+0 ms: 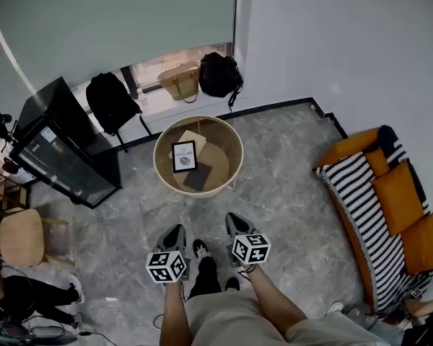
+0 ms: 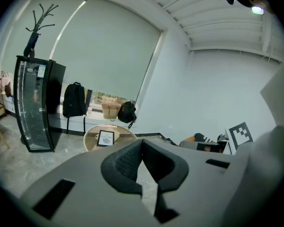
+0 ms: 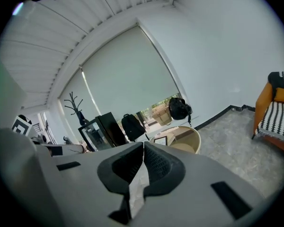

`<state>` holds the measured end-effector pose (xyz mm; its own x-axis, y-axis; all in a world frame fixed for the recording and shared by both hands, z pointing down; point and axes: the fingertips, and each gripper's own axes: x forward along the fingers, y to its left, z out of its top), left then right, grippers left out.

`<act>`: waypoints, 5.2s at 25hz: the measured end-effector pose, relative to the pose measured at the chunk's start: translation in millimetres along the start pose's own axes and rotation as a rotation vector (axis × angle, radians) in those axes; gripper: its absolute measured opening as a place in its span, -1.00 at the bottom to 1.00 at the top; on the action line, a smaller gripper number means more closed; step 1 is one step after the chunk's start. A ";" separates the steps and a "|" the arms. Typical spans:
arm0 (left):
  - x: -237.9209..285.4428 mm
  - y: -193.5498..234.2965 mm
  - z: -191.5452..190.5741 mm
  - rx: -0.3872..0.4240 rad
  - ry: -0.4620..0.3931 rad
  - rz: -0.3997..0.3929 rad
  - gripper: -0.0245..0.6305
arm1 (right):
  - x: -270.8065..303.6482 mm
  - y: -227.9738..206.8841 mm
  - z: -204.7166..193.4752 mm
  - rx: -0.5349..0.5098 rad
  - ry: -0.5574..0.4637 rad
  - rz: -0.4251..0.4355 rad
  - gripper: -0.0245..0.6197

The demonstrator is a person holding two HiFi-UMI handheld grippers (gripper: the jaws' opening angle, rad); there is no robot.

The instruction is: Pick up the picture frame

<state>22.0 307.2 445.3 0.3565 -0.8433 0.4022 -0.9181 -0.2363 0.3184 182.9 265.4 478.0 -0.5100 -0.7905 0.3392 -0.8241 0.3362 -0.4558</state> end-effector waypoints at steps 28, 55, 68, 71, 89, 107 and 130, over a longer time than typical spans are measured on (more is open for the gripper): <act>126.2 192.2 128.8 -0.079 -0.041 -0.002 -0.86 | 210.0 2.3 73.8 0.039 -0.004 -0.131 -0.82; 185.0 276.8 148.2 -0.200 -0.040 0.056 -0.86 | 338.5 3.9 100.1 -0.030 0.116 -0.062 -0.82; 315.7 279.3 202.1 -0.103 0.073 0.013 -0.86 | 457.9 -52.8 150.4 0.052 0.168 -0.001 -0.81; 347.1 274.3 195.7 -0.115 0.113 0.000 -0.86 | 477.6 -72.4 146.6 0.056 0.209 0.012 -0.81; 520.9 302.2 47.9 -0.047 0.326 -0.099 -0.86 | 585.0 -157.0 14.5 0.069 0.403 0.049 -0.81; 538.4 335.4 -92.9 0.026 0.448 -0.059 -0.86 | 594.6 -204.4 -119.2 0.167 0.572 0.217 -0.50; 542.2 399.6 -142.8 -0.026 0.496 0.030 -0.86 | 640.6 -187.4 -198.8 0.409 0.683 0.342 -0.15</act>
<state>-126.7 -175.5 913.2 0.3750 -0.5166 0.7698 -0.9269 -0.1981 0.3186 -38.4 -202.2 944.2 -0.8579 -0.1544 0.4900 -0.5123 0.1853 -0.8386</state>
